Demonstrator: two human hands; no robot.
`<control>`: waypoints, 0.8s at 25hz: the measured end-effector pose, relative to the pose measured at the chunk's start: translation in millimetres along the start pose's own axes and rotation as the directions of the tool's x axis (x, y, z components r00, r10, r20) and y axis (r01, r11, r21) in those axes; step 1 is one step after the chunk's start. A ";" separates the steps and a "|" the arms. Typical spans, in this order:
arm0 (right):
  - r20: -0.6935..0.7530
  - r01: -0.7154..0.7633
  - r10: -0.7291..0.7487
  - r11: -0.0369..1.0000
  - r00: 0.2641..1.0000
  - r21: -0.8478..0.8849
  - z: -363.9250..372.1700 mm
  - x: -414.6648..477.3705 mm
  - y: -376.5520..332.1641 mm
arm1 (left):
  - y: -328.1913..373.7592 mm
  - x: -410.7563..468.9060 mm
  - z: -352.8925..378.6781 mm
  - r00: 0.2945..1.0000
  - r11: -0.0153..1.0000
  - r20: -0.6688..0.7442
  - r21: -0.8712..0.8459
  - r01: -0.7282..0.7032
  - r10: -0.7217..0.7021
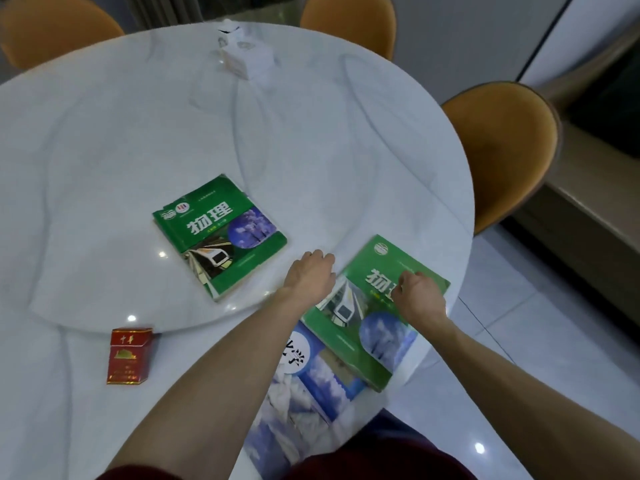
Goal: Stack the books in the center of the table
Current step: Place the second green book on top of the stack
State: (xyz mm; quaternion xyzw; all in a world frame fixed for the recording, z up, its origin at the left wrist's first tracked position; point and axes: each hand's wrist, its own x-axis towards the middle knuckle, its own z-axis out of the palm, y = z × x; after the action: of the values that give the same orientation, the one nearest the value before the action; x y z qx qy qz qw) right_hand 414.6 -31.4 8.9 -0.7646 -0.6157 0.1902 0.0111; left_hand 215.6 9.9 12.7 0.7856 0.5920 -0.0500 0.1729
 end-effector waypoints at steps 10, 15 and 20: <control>0.207 -0.509 0.480 0.669 0.852 0.542 40.1 -39.6 37.5 | 11.7 14.1 39.3 0.996 0.983 0.050 -0.166 0.083 -0.076; 0.414 -0.643 0.580 0.264 0.701 0.719 41.7 -32.5 40.9 | 19.2 17.9 29.9 0.985 0.929 0.112 -0.332 0.164 -0.134; 0.539 -0.664 0.522 0.074 0.661 0.744 31.4 -29.5 37.7 | 19.8 7.5 20.2 0.992 0.841 0.113 -0.530 0.108 -0.056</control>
State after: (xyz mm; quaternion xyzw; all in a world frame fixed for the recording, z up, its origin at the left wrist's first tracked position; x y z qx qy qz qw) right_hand 435.4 -75.2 -21.5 -0.7897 -0.0354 0.5293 0.3081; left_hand 239.1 5.4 -4.1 0.6770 0.6069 0.0729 0.4098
